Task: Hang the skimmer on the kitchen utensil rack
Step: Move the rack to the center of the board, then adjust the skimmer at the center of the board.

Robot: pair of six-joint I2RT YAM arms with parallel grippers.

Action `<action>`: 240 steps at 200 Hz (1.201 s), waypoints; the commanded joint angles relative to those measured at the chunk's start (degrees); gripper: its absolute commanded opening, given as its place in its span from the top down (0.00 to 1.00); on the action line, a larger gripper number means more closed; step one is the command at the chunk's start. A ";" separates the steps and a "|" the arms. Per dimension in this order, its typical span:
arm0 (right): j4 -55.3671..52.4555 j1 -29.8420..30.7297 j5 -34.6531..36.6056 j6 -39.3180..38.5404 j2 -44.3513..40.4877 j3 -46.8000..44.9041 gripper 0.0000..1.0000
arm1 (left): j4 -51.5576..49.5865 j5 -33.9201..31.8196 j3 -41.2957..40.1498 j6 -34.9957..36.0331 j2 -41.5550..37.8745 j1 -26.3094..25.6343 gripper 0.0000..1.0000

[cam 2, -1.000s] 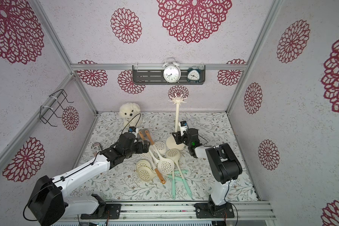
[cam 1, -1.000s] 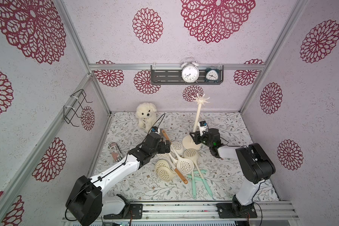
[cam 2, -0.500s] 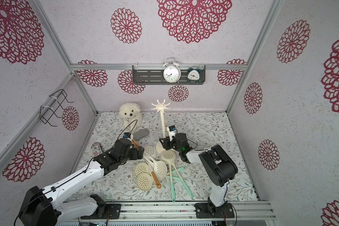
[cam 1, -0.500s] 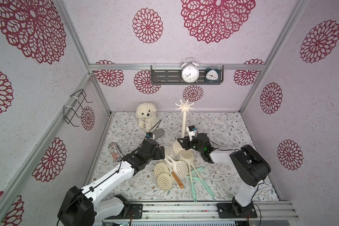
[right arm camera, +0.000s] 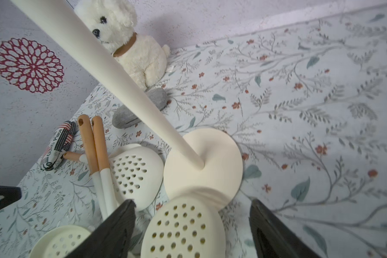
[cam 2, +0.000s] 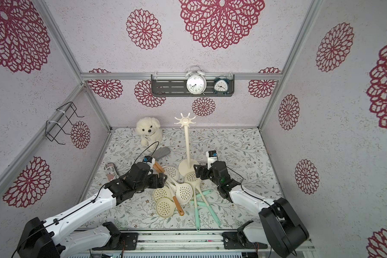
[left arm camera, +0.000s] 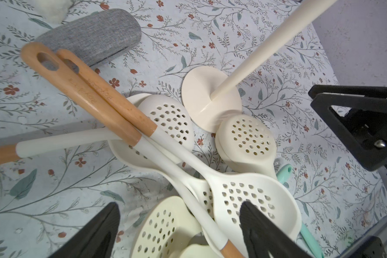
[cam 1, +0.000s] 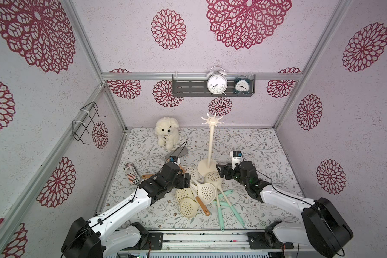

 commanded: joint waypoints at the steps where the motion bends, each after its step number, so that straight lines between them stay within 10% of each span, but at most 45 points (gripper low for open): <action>1: -11.67 2.20 -0.12 5.23 -6.33 -2.54 0.23 | 2.91 1.96 0.28 -2.30 2.64 -3.04 0.13; 73: -24.46 9.71 -3.36 17.37 -19.88 -6.09 0.39 | 12.44 3.07 2.63 -6.53 11.81 -6.83 0.20; 240: -34.38 7.70 -2.23 5.08 4.14 1.32 0.74 | 15.59 6.23 6.43 -3.45 14.62 -10.53 0.27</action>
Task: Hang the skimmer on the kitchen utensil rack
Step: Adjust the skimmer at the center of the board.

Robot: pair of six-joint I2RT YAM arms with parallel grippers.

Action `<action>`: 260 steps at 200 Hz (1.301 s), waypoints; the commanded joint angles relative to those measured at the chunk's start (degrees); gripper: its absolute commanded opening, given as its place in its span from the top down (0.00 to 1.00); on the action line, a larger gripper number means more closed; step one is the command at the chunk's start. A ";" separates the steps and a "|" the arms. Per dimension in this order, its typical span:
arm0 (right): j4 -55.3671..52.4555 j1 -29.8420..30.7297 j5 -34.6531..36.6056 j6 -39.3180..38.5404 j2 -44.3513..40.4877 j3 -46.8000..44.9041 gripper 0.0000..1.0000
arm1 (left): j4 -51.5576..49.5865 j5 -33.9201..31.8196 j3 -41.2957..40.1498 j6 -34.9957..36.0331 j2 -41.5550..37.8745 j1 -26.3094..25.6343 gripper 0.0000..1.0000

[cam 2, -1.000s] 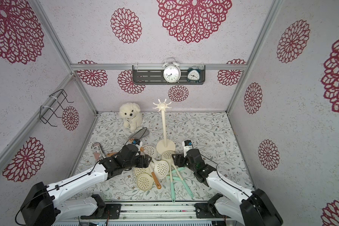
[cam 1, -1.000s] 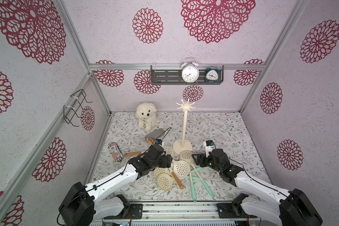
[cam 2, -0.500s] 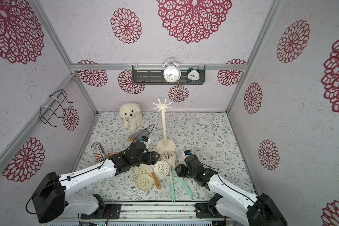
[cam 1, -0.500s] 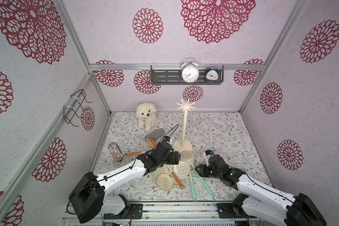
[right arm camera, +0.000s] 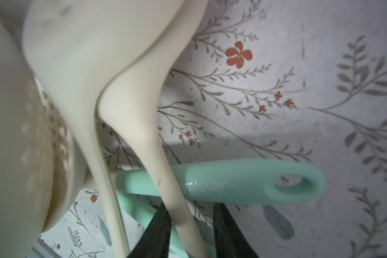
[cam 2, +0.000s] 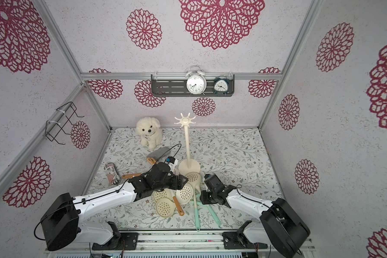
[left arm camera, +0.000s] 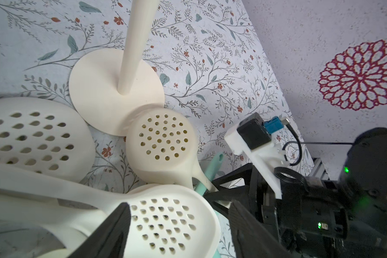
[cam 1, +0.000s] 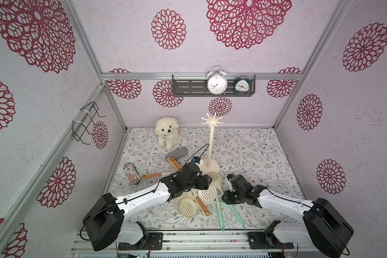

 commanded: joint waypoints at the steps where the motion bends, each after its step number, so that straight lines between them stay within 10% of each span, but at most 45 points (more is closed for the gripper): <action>1: -1.65 -0.24 3.72 -1.48 1.04 1.55 0.75 | 1.16 -0.44 0.57 0.80 -0.54 -0.58 0.27; 50: -2.78 -1.97 12.46 2.78 -6.95 0.89 1.00 | -2.15 -3.33 2.86 2.86 -1.75 -0.62 0.27; 120: -1.44 -11.63 17.48 14.38 -23.99 -3.34 1.00 | -3.77 -4.19 8.80 5.91 -0.69 -0.58 0.24; 219: -23.07 -27.21 29.34 -0.47 -1.54 14.52 1.00 | -1.49 0.70 14.47 4.30 7.23 -4.45 0.27; 260: -19.26 -28.05 23.64 -1.49 -5.53 13.59 1.00 | -1.33 1.77 16.58 4.80 9.97 -5.39 0.27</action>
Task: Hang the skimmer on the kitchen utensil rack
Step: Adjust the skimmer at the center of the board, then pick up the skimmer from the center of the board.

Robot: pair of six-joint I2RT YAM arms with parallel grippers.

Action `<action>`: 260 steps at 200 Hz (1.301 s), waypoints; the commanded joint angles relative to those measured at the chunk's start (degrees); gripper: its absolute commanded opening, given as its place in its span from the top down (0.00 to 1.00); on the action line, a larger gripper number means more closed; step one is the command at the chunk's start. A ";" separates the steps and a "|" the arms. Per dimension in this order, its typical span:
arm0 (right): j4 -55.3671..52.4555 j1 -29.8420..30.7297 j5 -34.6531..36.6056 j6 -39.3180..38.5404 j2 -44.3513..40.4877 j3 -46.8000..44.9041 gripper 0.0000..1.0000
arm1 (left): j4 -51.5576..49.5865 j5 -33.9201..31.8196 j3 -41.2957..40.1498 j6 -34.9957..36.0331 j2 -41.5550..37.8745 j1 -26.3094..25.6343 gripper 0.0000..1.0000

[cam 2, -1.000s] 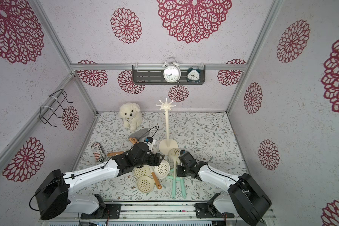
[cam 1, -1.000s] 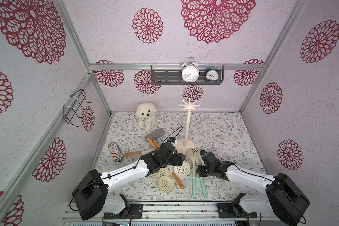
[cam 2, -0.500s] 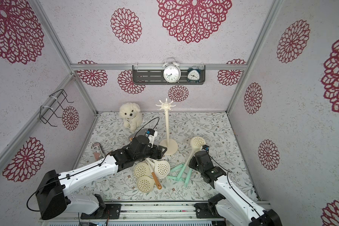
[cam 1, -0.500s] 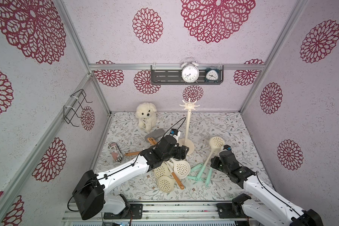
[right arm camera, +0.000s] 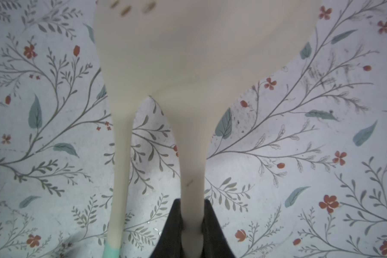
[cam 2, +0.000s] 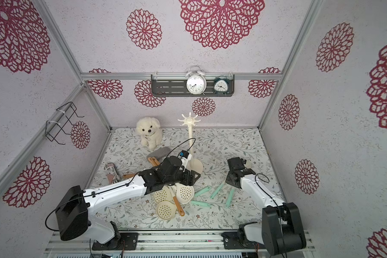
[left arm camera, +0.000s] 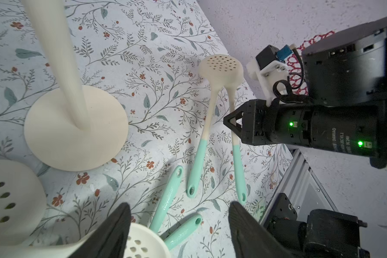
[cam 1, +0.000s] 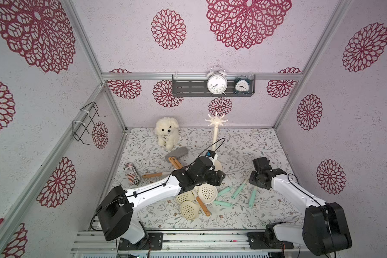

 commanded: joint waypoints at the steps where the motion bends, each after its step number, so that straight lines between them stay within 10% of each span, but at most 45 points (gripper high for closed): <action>1: 0.07 -1.28 1.46 -1.53 -4.75 0.64 1.00 | 1.15 1.22 1.87 0.34 1.41 -0.85 0.28; 42: 8.54 -17.17 -13.80 2.60 -13.42 -4.71 1.00 | 2.02 2.08 3.06 0.48 3.05 -2.33 0.30; 136: 25.08 -20.12 -43.69 9.28 -23.93 -6.12 1.00 | 6.59 8.52 7.50 0.64 10.27 -5.02 0.40; 200: 31.88 -20.00 -49.50 16.47 -25.90 -9.37 1.00 | 14.65 17.95 7.68 -0.69 10.41 -5.11 0.19; 260: 42.68 -19.41 -52.27 27.35 -26.04 -12.56 1.00 | 12.25 18.38 10.19 -0.40 13.11 -5.11 0.22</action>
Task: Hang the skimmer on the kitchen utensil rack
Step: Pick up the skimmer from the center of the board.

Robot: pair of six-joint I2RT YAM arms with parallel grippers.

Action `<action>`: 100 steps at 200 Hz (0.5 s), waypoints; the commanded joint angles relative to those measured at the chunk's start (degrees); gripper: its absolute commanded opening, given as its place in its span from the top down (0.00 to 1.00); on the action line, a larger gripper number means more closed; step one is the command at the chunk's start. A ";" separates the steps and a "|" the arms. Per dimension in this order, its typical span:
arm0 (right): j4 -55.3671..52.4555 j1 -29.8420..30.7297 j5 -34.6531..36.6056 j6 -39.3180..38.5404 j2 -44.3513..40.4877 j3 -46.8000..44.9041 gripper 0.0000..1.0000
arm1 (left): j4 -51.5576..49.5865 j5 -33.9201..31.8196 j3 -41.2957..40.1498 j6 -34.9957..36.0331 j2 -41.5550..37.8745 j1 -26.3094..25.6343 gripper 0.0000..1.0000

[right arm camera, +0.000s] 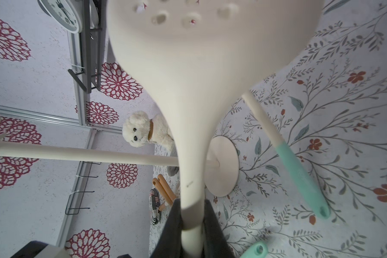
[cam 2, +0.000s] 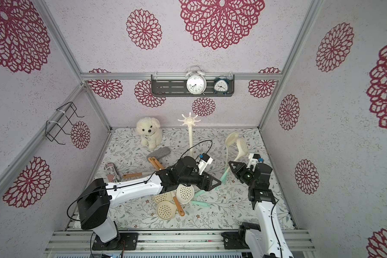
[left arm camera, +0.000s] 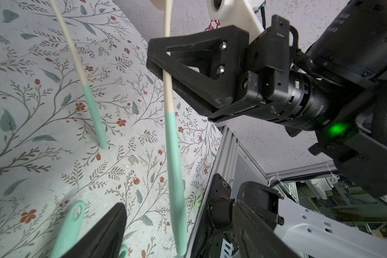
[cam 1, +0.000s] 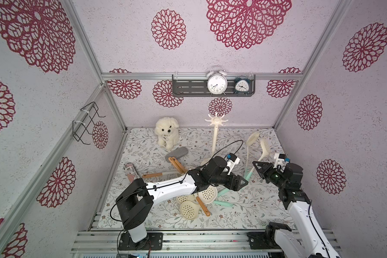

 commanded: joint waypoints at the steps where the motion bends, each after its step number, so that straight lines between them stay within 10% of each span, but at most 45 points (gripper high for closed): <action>1: 7.76 0.38 -2.36 4.89 -0.86 1.03 1.00 | 0.13 0.78 2.03 0.62 1.61 -0.41 0.22; 100: 11.32 1.25 -2.72 11.81 -3.04 -0.55 1.00 | -3.32 0.24 6.13 1.44 4.12 -0.41 0.48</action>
